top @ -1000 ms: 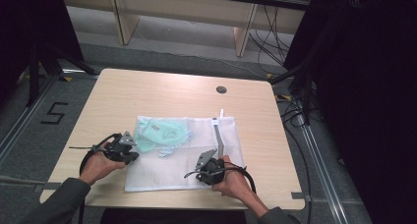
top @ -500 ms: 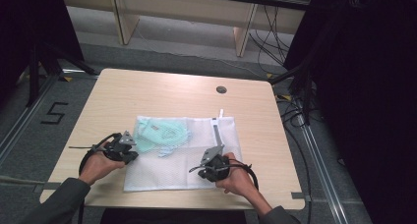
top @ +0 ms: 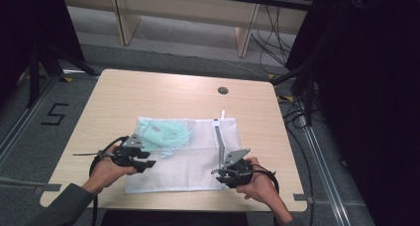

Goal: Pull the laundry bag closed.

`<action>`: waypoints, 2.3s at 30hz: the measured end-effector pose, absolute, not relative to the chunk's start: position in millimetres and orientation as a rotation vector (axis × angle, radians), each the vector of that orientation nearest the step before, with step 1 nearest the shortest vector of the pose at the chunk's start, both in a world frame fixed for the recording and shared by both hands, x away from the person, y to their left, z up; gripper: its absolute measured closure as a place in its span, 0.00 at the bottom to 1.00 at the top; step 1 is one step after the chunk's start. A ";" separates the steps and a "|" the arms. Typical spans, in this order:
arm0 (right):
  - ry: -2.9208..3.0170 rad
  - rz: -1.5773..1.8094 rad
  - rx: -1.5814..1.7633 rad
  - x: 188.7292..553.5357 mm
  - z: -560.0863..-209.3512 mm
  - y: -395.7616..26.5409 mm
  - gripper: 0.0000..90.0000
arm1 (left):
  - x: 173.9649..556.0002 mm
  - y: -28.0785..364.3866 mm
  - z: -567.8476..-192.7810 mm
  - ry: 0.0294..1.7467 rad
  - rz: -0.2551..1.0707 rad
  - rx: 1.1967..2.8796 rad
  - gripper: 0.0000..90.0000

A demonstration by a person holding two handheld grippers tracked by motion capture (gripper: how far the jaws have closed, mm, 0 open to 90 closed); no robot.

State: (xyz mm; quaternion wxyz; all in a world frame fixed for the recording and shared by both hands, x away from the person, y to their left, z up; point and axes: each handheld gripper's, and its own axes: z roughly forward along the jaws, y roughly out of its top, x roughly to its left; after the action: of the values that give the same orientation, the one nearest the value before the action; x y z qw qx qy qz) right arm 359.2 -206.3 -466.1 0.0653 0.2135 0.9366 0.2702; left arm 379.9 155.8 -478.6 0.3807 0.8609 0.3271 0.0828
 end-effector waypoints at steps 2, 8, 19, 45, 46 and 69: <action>2.825 0.793 0.616 354.2 -469.1 -209.8 0.79 | 375.9 149.2 -478.4 0.823 0.181 2.185 0.58; 2.845 0.751 0.602 348.6 -473.1 -213.6 0.74 | 371.0 134.8 -479.3 0.788 0.182 2.200 0.52; 2.865 0.651 0.621 346.1 -481.2 -207.8 0.70 | 360.4 110.5 -481.9 0.723 0.153 2.239 0.45; 2.799 0.663 0.657 359.2 -475.0 -217.8 0.89 | 360.4 102.9 -486.1 0.679 0.144 2.294 0.43; 2.814 0.664 0.645 359.4 -475.0 -216.1 0.90 | 360.5 102.9 -485.9 0.677 0.142 2.293 0.43; 2.914 0.730 0.705 387.5 -484.8 -212.2 0.61 | 362.1 100.5 -487.3 0.663 0.143 2.308 0.42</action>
State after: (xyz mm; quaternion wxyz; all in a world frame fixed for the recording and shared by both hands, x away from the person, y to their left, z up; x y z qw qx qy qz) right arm 387.5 -212.2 -484.8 0.0279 0.2284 0.9440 0.2365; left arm 362.1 100.5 -487.3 0.3597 0.8952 0.2572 0.0555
